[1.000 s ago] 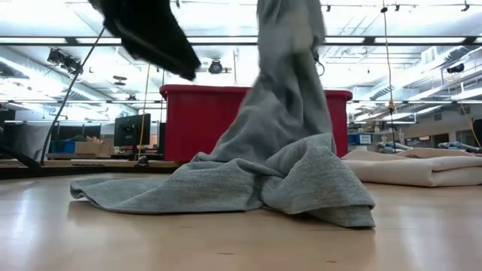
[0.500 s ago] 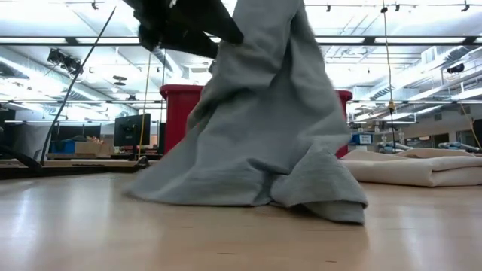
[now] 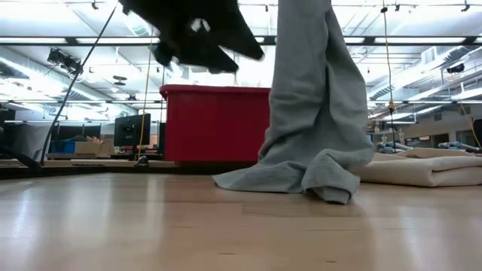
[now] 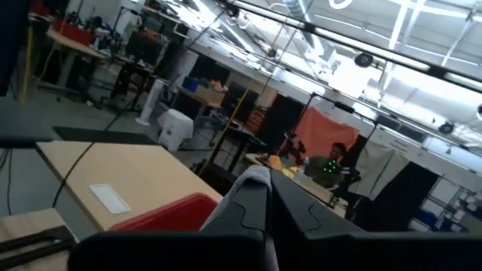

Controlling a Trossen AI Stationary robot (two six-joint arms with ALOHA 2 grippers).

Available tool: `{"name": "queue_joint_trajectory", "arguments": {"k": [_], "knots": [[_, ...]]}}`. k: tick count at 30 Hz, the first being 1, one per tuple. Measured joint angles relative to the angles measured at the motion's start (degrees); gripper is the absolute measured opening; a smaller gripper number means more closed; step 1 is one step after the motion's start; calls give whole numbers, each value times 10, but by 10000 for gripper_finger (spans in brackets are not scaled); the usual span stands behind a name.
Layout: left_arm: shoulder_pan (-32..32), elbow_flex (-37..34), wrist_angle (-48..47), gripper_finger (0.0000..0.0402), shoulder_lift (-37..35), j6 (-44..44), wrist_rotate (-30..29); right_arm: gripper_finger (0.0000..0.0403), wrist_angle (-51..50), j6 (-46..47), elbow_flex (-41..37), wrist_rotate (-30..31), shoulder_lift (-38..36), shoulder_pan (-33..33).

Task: Fold Laundry from Bin
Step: Fold the gray shirt

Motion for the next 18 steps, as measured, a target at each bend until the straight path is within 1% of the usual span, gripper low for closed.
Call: {"name": "queue_joint_trajectory", "arguments": {"k": [6,8,9,11,13,15,16,18], "knots": [[52,0,92,290,51,78,12,14,-2,8,-6,-3,0,6],[71,0,98,290,62,95,15,14,-3,18,-6,-4,0,9],[81,0,112,290,68,100,23,14,-7,20,-6,-4,0,12],[102,0,110,290,74,106,51,14,-10,21,-6,-4,0,17],[119,0,113,280,79,121,85,14,-14,21,-6,1,0,20],[120,0,103,246,79,146,90,14,-16,18,-6,15,0,22],[116,0,104,218,77,163,91,14,-22,17,-6,24,0,22],[98,0,92,148,61,191,97,14,-39,20,-6,39,0,22]]}}
